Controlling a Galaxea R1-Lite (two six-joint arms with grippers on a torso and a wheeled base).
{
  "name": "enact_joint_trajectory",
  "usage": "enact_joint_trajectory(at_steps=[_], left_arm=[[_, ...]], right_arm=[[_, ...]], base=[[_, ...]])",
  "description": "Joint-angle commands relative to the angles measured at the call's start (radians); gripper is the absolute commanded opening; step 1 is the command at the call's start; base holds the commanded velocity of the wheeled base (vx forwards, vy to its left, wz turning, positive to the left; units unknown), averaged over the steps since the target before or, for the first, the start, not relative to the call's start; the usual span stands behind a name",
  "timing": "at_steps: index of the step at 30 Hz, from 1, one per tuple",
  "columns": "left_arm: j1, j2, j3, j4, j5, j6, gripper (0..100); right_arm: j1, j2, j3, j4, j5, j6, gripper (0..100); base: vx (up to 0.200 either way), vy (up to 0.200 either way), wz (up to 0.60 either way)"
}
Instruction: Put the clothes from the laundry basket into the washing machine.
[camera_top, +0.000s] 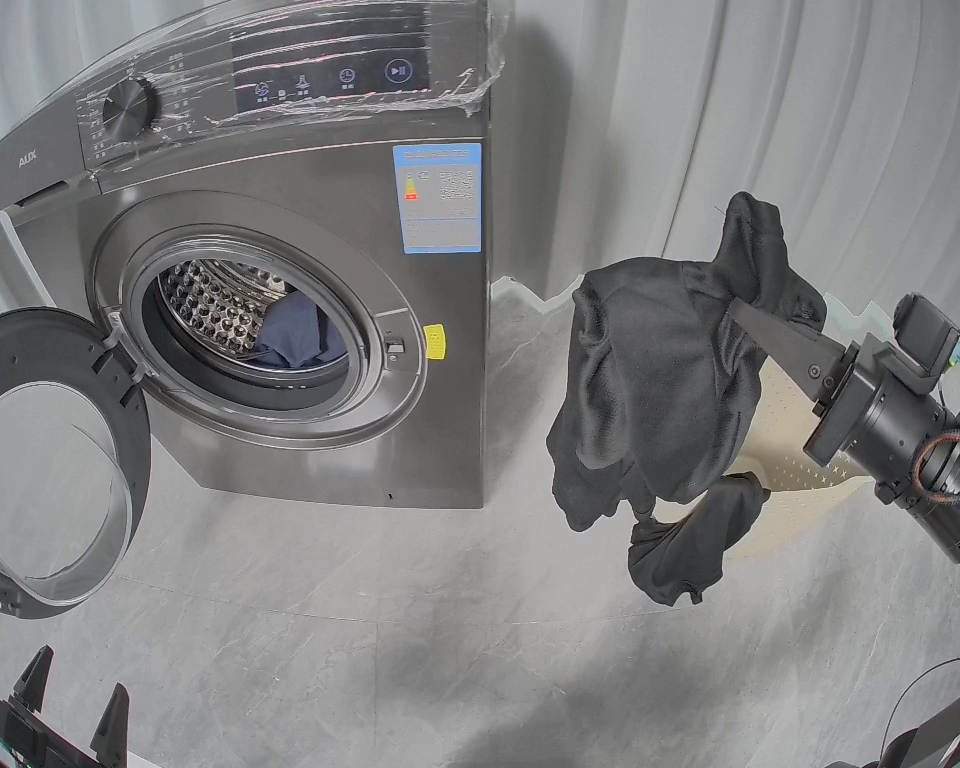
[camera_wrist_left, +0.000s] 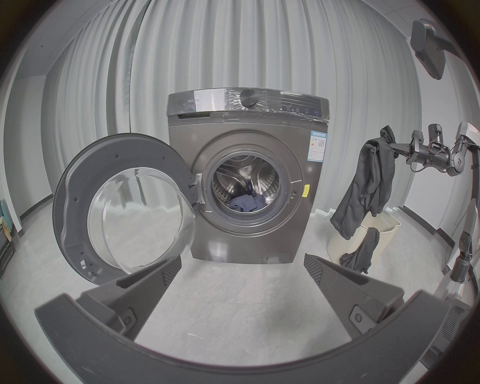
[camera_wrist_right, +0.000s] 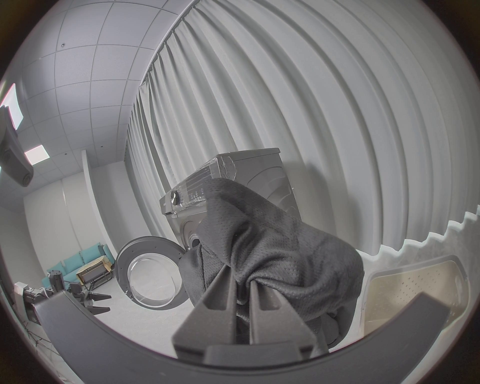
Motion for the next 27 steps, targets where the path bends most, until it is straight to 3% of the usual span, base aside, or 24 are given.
enact_joint_trajectory(at_steps=[1, 27], left_arm=[[0.000, -0.015, 0.015, 0.000, 0.000, -0.001, 100], [0.000, -0.015, 0.015, 0.000, 0.000, -0.002, 100]], right_arm=[[0.001, 0.002, 0.001, 0.000, 0.001, 0.000, 0], [0.001, 0.008, 0.012, 0.000, -0.001, 0.000, 0]], base=[[0.000, 0.200, 0.00], [0.000, 0.200, 0.00]])
